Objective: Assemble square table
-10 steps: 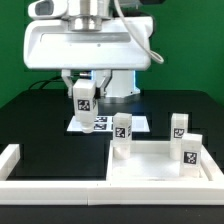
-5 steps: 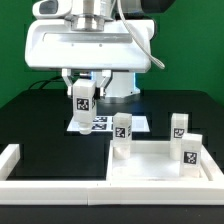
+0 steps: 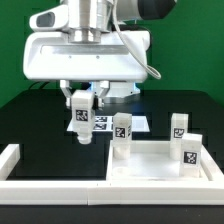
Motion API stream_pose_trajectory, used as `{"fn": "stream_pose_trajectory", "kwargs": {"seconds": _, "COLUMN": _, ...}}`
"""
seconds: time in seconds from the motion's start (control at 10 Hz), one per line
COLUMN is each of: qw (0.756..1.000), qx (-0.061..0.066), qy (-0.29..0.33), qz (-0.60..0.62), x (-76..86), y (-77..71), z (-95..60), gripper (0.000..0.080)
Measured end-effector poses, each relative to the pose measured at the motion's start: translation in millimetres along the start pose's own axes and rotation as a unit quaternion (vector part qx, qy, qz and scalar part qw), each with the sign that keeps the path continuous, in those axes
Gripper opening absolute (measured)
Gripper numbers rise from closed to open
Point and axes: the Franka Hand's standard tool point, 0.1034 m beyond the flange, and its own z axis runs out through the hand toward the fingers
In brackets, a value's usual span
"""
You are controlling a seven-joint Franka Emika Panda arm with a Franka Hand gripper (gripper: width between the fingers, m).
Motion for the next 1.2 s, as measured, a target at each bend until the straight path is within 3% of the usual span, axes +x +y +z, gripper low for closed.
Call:
{"fn": "stream_pose_trajectory", "kwargs": {"seconds": 0.2, "qw": 0.999, "qx": 0.004, "qy": 0.004, "qz": 0.040, "x": -3.0, "y": -39.2, "z": 16.8, "gripper": 0.0291}}
{"fn": "stream_pose_trajectory", "kwargs": {"seconds": 0.3, "qw": 0.999, "qx": 0.001, "qy": 0.004, "qz": 0.052, "x": -1.0, "y": -47.0, "z": 22.7, "gripper": 0.0291}}
{"fn": "stream_pose_trajectory", "kwargs": {"seconds": 0.6, "qw": 0.998, "qx": -0.005, "qy": 0.018, "qz": 0.057, "x": 0.2, "y": -54.9, "z": 28.1, "gripper": 0.0291}}
{"fn": "stream_pose_trajectory", "kwargs": {"seconds": 1.2, "qw": 0.998, "qx": -0.012, "qy": 0.027, "qz": 0.057, "x": -1.0, "y": -46.3, "z": 33.4, "gripper": 0.0291}}
